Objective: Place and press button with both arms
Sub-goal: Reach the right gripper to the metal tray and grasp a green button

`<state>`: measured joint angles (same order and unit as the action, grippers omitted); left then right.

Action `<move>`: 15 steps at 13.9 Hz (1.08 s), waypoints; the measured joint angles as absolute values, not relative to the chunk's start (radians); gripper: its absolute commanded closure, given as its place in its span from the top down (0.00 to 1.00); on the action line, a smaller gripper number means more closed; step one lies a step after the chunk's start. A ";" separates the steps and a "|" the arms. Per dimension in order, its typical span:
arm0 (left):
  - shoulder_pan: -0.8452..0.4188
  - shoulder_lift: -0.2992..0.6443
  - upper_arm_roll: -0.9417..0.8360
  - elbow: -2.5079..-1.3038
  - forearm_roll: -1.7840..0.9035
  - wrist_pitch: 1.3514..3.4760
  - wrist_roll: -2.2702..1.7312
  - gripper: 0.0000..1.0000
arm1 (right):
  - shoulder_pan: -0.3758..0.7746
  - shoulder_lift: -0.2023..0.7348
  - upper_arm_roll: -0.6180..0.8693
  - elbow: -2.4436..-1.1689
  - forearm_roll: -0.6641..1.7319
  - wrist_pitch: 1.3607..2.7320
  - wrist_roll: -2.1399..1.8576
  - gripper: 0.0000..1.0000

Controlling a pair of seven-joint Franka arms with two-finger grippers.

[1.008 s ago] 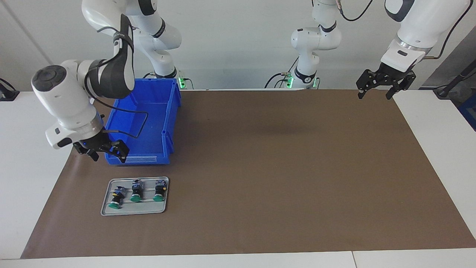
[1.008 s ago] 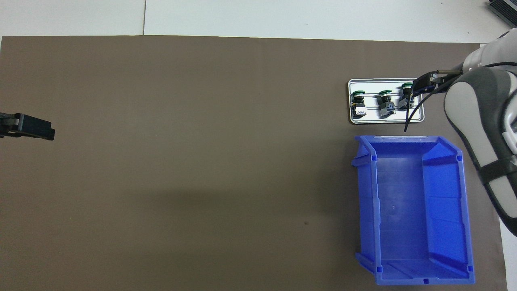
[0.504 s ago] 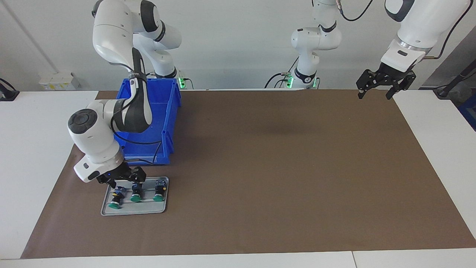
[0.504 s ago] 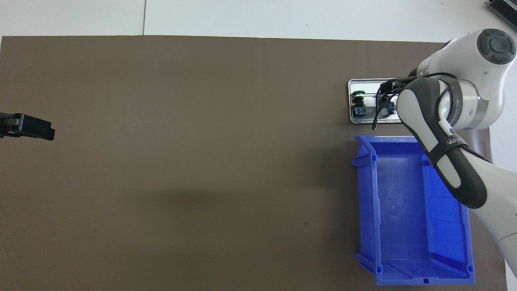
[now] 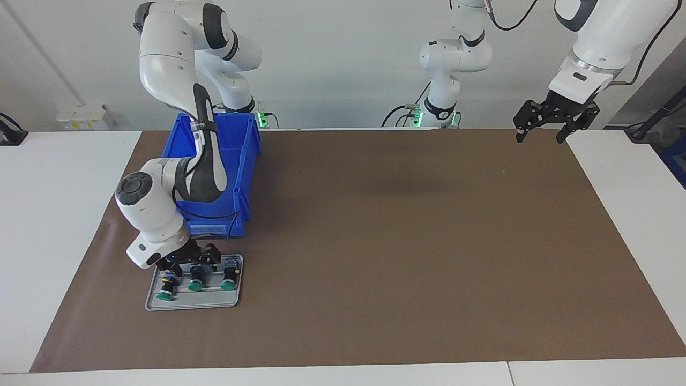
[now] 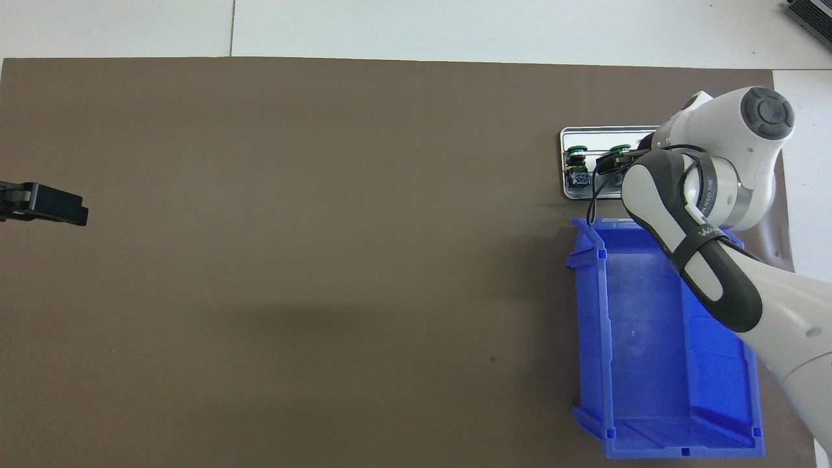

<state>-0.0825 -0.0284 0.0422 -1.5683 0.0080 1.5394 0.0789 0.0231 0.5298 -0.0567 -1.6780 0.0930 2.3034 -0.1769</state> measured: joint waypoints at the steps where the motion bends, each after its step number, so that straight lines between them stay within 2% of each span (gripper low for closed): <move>1: -0.083 -0.028 0.042 -1.568 0.008 1.539 0.079 1.00 | 0.023 0.530 -0.057 -1.681 0.093 2.303 -0.187 0.88; 3: -0.083 -0.028 0.042 -1.568 0.008 1.539 0.079 1.00 | 0.023 0.528 -0.057 -1.683 0.093 2.304 -0.201 0.69; 4: -0.083 -0.028 0.042 -1.568 0.008 1.539 0.079 1.00 | 0.022 0.527 -0.057 -1.684 0.093 2.304 -0.204 0.43; 5: -0.083 -0.028 0.042 -1.568 0.008 1.539 0.079 1.00 | 0.022 0.526 -0.057 -1.684 0.093 2.304 -0.204 0.08; 6: -0.083 -0.028 0.042 -1.568 0.008 1.539 0.079 1.00 | 0.022 0.525 -0.057 -1.684 0.093 2.305 -0.204 0.00; 12: -0.083 -0.028 0.042 -1.568 0.008 1.539 0.079 1.00 | 0.020 0.519 -0.058 -1.665 0.094 2.323 -0.204 0.00; 15: -0.083 -0.028 0.042 -1.568 0.008 1.539 0.079 1.00 | 0.022 0.500 -0.059 -1.553 0.076 2.191 -0.100 0.00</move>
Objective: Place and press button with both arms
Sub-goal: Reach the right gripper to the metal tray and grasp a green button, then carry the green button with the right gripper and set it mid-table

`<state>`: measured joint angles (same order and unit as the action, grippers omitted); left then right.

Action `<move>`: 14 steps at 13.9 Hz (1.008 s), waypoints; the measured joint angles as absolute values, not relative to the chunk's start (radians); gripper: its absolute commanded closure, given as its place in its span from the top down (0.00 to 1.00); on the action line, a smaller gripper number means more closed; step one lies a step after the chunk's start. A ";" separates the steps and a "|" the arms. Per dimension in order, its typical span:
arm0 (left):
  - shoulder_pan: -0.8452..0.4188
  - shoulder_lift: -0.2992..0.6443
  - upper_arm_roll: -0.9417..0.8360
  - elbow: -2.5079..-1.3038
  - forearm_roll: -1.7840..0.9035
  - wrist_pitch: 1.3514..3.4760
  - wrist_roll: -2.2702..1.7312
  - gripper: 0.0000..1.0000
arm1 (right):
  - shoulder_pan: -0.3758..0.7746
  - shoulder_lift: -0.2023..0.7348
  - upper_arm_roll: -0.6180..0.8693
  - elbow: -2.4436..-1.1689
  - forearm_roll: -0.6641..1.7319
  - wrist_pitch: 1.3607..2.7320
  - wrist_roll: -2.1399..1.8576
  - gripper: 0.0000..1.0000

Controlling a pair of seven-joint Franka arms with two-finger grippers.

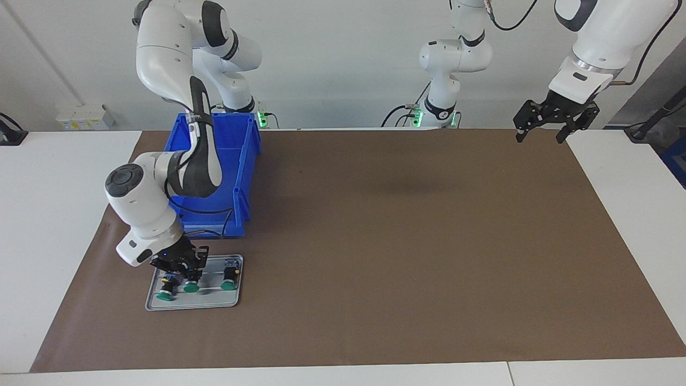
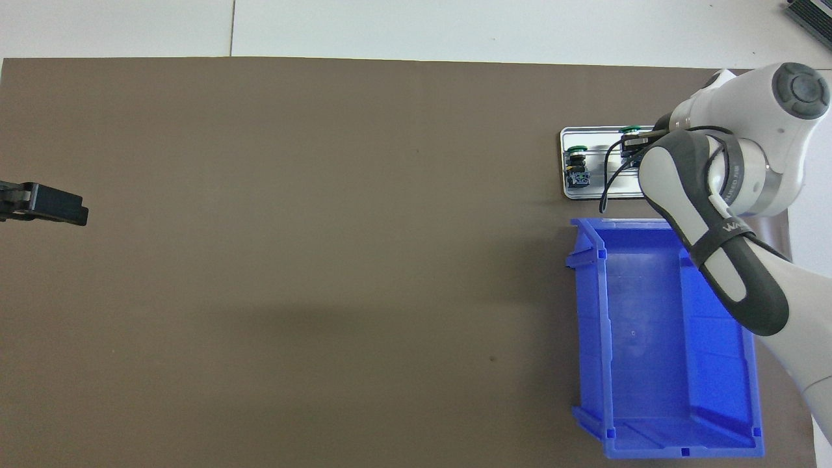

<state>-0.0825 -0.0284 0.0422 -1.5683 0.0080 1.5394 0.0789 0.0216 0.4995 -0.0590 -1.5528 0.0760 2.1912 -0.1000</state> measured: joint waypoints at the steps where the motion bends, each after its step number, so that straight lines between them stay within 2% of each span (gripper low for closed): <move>1: -0.083 -0.028 0.042 -1.568 0.008 1.539 0.079 1.00 | 0.028 0.492 -0.058 -1.507 0.048 2.138 -0.047 0.00; 4: -0.083 -0.028 0.042 -1.568 0.008 1.539 0.079 1.00 | 0.082 0.480 -0.059 -1.388 -0.003 1.989 0.178 0.00; 6: -0.083 -0.028 0.042 -1.568 0.008 1.539 0.079 1.00 | 0.127 0.480 -0.059 -1.337 -0.008 1.947 0.407 0.00; 14: -0.083 -0.028 0.042 -1.568 0.008 1.539 0.079 1.00 | 0.406 0.481 -0.051 -1.317 -0.010 1.988 1.373 0.00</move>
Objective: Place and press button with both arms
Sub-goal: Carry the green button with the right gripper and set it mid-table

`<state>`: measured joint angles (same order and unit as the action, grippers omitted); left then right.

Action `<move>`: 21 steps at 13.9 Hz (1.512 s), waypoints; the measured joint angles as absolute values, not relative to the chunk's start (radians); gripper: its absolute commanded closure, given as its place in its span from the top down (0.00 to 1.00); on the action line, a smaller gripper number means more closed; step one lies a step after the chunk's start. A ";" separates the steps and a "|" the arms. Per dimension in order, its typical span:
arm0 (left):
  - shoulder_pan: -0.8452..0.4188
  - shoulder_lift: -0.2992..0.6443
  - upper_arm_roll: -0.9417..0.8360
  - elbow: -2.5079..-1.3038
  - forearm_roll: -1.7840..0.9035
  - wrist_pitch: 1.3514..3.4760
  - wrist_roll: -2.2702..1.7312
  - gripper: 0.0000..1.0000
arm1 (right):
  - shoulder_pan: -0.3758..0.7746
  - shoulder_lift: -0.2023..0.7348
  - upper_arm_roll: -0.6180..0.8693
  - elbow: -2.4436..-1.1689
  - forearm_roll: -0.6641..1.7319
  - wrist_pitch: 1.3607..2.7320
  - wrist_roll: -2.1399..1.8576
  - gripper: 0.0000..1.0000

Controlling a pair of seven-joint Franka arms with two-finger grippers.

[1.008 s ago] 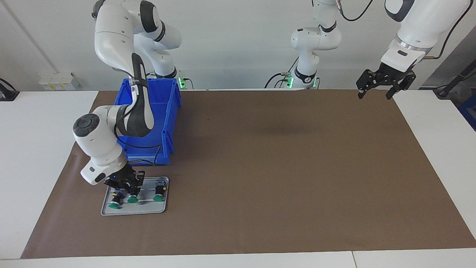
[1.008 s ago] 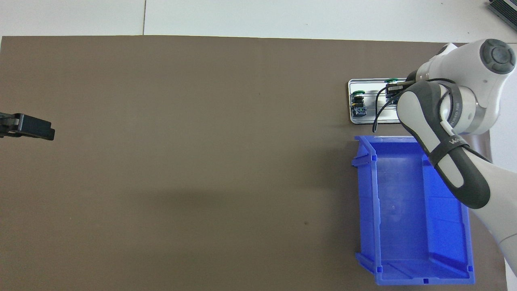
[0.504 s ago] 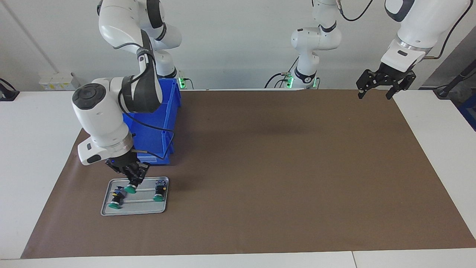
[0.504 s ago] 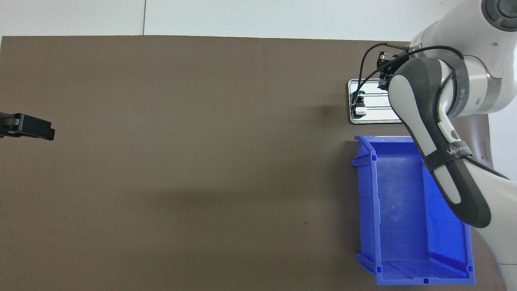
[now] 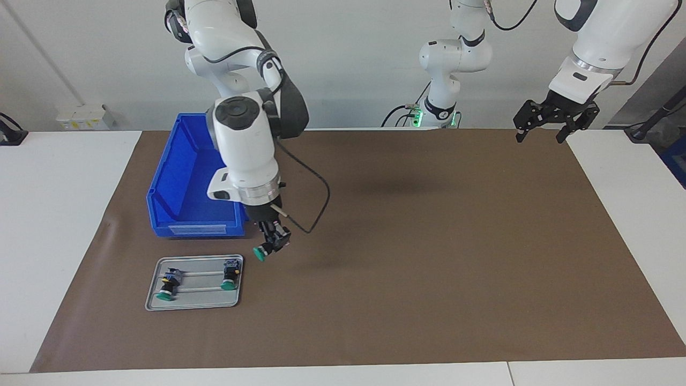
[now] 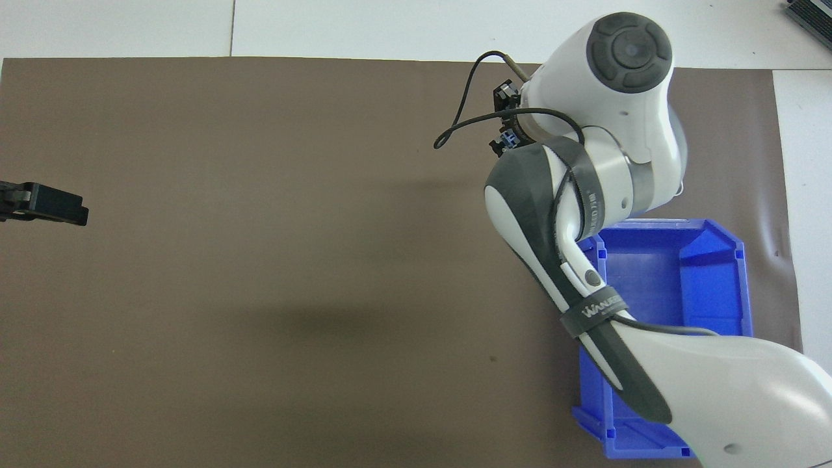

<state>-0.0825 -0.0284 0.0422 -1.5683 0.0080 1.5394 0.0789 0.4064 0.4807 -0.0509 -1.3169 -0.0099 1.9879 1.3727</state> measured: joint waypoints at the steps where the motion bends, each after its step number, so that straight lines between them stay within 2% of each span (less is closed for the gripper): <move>1: -0.083 -0.028 0.042 -1.568 0.008 1.539 0.079 1.00 | 0.439 0.481 -0.050 -1.318 -0.010 1.998 1.476 0.00; 7: -0.083 -0.028 0.042 -1.568 0.008 1.539 0.079 1.00 | 0.627 0.508 -0.050 -1.367 -0.013 2.067 1.953 0.00; 10: -0.083 -0.028 0.042 -1.568 0.008 1.539 0.079 1.00 | 0.712 0.570 -0.049 -1.381 -0.122 2.126 2.158 0.00; 13: -0.083 -0.028 0.042 -1.568 0.008 1.539 0.079 1.00 | 0.731 0.609 -0.049 -1.398 -0.140 2.144 2.254 0.00; 19: -0.083 -0.028 0.042 -1.568 0.008 1.539 0.079 1.00 | 0.776 0.609 -0.049 -1.527 -0.140 2.219 2.321 0.00; 20: -0.083 -0.028 0.042 -1.568 0.008 1.539 0.079 1.00 | 0.776 0.607 -0.050 -1.537 -0.140 2.220 2.321 0.65; 21: -0.083 -0.028 0.042 -1.568 0.008 1.539 0.079 1.00 | 0.776 0.603 -0.052 -1.546 -0.140 2.221 2.321 1.00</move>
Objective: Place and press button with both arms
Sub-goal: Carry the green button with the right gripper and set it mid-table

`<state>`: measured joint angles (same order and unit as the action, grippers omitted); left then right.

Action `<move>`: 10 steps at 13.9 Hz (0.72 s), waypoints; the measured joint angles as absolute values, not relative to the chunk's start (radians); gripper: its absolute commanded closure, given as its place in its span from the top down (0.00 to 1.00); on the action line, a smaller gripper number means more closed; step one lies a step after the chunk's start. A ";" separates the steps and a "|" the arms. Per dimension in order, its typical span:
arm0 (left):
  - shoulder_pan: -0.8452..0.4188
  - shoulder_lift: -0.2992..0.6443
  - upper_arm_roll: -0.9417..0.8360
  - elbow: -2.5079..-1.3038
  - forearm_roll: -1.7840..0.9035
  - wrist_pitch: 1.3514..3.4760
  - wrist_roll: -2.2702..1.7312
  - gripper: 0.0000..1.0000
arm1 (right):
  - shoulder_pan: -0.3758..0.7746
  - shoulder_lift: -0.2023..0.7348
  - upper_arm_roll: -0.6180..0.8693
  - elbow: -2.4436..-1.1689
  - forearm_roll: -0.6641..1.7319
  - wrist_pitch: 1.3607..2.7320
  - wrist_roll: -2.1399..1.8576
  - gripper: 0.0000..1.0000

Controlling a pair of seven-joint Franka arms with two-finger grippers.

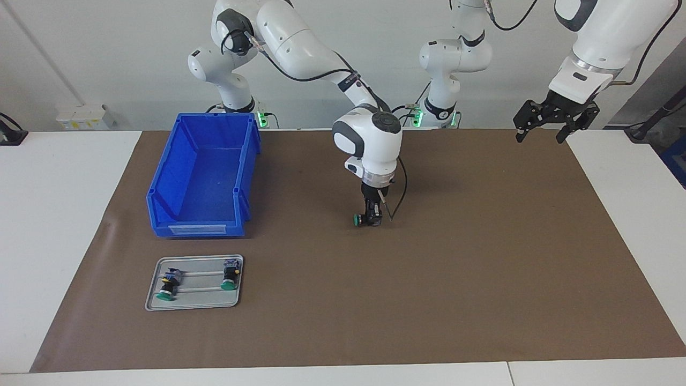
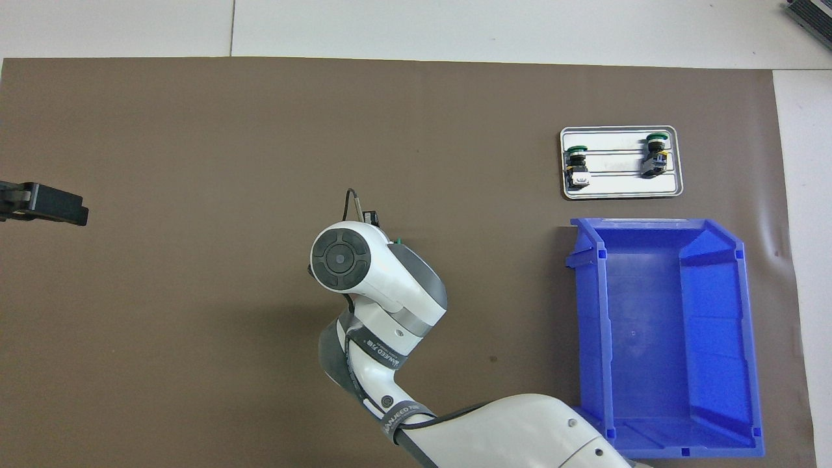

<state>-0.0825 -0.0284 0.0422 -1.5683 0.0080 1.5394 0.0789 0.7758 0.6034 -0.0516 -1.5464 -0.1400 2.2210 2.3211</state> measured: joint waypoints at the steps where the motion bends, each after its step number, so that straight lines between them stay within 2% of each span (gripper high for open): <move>1: -0.083 -0.028 0.042 -1.568 0.008 1.539 0.079 1.00 | 0.775 0.599 -0.052 -1.554 -0.140 2.221 2.321 1.00; 6: -0.083 -0.028 0.042 -1.568 0.008 1.539 0.079 1.00 | 0.774 0.569 -0.055 -1.556 -0.156 2.222 2.299 1.00; 10: -0.083 -0.028 0.042 -1.568 0.008 1.539 0.079 1.00 | 0.701 0.429 -0.063 -1.556 -0.158 2.194 2.040 1.00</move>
